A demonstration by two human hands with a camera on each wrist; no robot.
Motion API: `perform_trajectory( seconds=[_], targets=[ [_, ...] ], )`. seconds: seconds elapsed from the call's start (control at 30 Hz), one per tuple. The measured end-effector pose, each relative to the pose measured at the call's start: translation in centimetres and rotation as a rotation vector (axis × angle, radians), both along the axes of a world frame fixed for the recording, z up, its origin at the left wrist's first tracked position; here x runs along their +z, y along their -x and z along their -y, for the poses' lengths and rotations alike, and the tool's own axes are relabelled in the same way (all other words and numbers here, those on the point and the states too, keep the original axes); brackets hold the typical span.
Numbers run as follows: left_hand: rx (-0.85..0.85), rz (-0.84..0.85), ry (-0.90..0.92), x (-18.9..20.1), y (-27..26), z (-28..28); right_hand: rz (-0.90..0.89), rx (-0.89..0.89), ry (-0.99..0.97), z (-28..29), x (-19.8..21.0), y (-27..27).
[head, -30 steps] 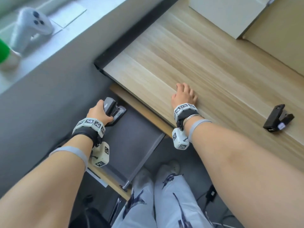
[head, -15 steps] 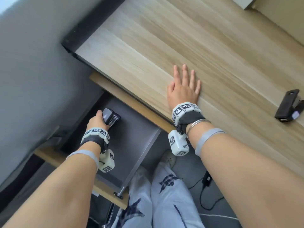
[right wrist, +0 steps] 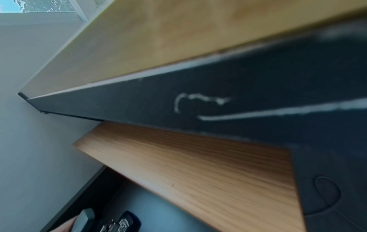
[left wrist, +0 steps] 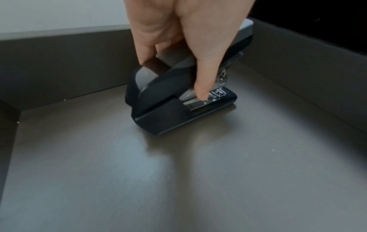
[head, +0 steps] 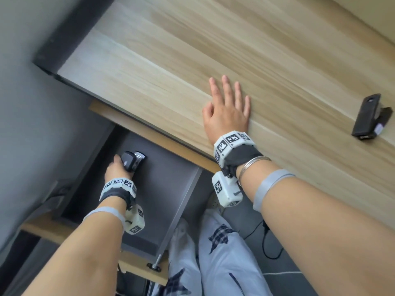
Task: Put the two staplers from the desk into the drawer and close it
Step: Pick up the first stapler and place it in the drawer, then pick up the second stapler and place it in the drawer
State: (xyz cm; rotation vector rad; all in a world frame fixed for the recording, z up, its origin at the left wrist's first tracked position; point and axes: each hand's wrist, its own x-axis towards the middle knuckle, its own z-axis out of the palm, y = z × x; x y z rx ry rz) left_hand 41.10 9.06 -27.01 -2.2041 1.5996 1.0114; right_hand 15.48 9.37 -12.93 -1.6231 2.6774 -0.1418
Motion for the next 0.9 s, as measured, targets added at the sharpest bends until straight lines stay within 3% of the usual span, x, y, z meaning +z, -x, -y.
perform_trajectory(
  seconds=[0.23, 0.4, 0.5, 0.67, 0.9],
  targets=[
    [-0.020, -0.015, -0.064, 0.5, 0.1, -0.2, 0.014, -0.006, 0.001, 0.0, 0.0, 0.0],
    [-0.009, -0.046, -0.136, 3.2, 0.2, 1.3, 0.051, -0.005, 0.017, -0.1, 0.2, 0.0],
    [-0.086, -0.012, -0.123, 6.3, 0.8, 2.4, 0.086, 0.011, -0.025, -0.1, 0.7, 0.1],
    [-0.358, 0.039, -0.171, 13.4, 2.9, 3.3, 0.216, 0.073, -0.163, -0.6, 2.4, 1.1],
    [-0.538, -0.045, -0.148, 22.6, 8.2, 5.6, 0.370, 0.005, -0.220, -1.8, 6.5, 4.6]
  ],
)
